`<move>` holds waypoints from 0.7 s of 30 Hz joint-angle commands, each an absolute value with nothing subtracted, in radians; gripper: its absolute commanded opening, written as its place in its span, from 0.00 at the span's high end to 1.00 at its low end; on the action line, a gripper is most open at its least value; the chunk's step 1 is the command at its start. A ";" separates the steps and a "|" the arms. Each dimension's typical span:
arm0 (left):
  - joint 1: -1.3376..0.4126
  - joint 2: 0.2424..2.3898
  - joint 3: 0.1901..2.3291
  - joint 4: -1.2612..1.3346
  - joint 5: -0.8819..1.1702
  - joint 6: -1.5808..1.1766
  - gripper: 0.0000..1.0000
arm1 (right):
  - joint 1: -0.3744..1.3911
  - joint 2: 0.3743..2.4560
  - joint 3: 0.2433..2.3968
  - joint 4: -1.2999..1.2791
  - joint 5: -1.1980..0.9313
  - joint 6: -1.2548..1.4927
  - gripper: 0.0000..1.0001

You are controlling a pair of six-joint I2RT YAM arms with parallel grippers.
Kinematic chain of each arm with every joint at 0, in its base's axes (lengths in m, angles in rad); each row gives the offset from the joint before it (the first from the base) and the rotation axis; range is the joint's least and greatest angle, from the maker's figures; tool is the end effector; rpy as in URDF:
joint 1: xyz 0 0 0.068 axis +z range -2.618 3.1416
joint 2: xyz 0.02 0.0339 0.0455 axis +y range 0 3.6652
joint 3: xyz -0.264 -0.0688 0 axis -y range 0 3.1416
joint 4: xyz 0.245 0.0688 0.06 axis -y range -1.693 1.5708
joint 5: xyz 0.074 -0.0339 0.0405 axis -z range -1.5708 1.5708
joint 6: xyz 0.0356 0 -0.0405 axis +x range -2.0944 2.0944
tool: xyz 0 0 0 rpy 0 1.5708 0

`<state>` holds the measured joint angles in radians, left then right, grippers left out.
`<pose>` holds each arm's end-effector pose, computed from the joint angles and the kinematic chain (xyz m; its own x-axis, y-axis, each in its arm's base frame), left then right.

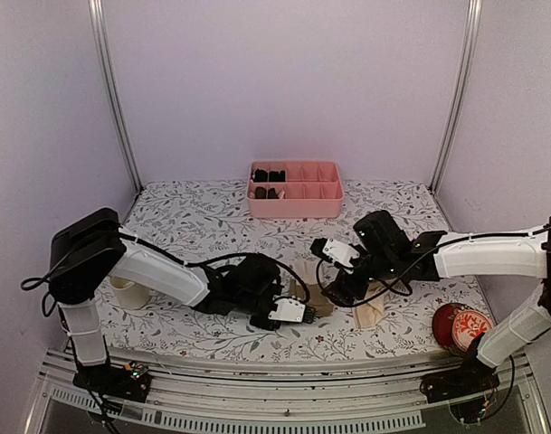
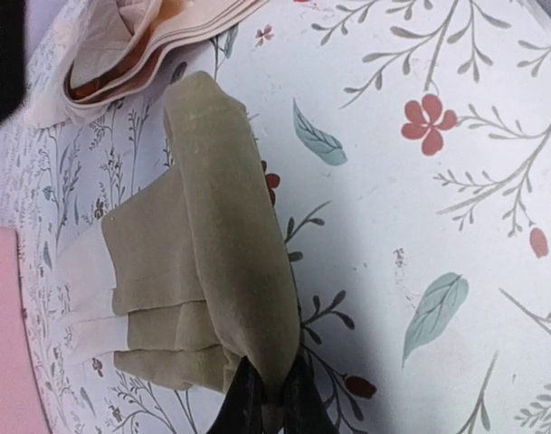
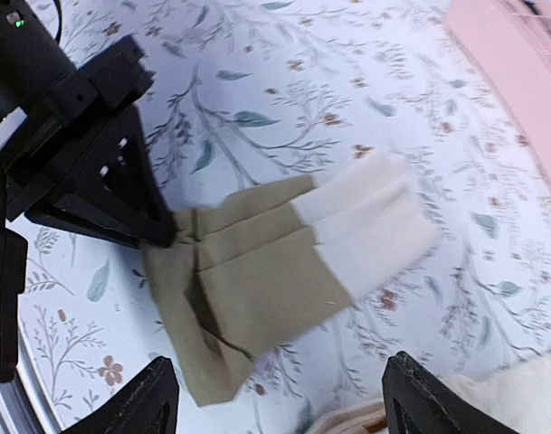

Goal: Roll the underwear
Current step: Roll the underwear at the center of the board.

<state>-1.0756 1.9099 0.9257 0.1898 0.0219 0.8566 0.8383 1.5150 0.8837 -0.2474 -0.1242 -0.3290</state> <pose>0.1752 -0.3261 0.1134 0.4481 0.7600 -0.4708 0.8371 -0.1720 0.5192 0.2028 0.2321 0.1968 -0.2318 -0.7371 -0.6347 -0.9146 0.3874 -0.1159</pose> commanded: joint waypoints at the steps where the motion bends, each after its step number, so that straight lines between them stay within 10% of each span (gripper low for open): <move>1: -1.021 1.957 0.997 -0.141 0.229 0.764 1.00 | 0.869 1.343 0.784 -0.057 0.191 -0.303 0.18; 21: -0.807 2.245 1.375 -0.592 0.688 0.629 1.00 | 1.337 1.209 0.490 0.541 0.589 -0.826 0.11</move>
<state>-0.8387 2.1376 1.3655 -0.3927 0.6579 0.6849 1.3018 1.1751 0.5007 0.4591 0.5911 -0.7200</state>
